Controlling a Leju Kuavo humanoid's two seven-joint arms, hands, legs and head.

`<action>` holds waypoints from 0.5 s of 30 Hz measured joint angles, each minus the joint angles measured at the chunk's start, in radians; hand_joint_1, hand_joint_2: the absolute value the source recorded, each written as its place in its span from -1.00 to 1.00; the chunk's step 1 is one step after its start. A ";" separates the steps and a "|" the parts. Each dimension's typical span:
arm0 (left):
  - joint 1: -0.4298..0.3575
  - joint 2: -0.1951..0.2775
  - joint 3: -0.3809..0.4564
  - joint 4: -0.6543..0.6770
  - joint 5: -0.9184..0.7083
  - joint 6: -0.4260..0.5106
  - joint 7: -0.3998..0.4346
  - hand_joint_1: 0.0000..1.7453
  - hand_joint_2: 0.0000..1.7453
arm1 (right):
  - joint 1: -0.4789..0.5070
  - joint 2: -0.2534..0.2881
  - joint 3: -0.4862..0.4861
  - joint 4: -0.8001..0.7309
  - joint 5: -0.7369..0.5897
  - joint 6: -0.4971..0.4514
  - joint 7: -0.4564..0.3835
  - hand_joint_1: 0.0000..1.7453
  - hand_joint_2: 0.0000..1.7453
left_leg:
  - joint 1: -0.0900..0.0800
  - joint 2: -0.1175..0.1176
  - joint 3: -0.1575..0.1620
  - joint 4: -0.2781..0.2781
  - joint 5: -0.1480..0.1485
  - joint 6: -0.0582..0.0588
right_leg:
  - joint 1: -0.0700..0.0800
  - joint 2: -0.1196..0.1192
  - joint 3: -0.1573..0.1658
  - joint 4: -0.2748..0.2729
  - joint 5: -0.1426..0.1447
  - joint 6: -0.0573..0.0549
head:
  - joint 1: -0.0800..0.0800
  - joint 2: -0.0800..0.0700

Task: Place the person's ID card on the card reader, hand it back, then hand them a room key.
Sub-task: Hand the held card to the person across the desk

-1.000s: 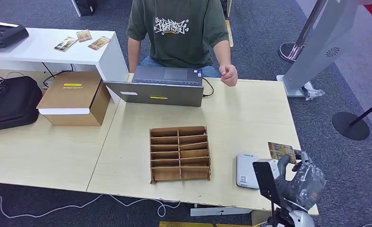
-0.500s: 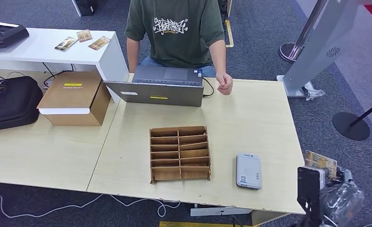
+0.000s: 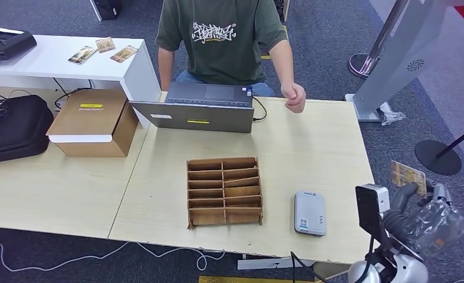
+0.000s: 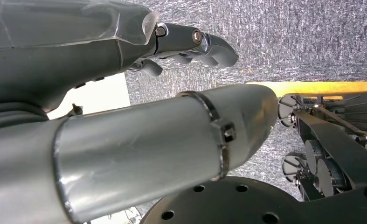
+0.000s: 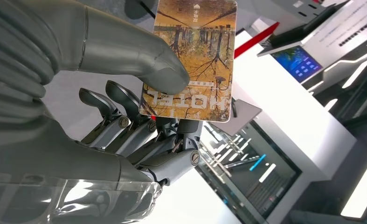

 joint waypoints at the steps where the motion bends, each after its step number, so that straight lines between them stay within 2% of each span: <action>1: 0.000 0.000 0.000 0.000 0.001 0.000 0.000 -1.00 -1.00 | -0.017 -0.003 0.006 0.011 0.017 0.000 0.005 1.00 1.00 | 0.000 0.000 0.000 0.000 0.000 0.000 | 0.000 0.000 0.000 0.000 0.000 0.000 | 0.000 0.000; 9: 0.000 0.004 0.000 0.000 -0.008 -0.003 -0.007 -1.00 -1.00 | -0.183 -0.023 0.067 0.147 0.161 -0.001 0.048 1.00 1.00 | 0.000 0.001 0.001 0.000 0.001 0.000 | 0.000 0.001 0.000 0.000 0.001 0.000 | 0.000 0.000; 15: -0.001 0.007 0.000 0.000 -0.020 -0.004 -0.012 -1.00 -1.00 | -0.254 -0.032 0.096 0.212 0.192 -0.001 0.062 1.00 1.00 | 0.000 0.001 0.001 0.000 0.001 0.000 | 0.000 0.001 0.000 0.000 0.001 0.000 | 0.000 0.000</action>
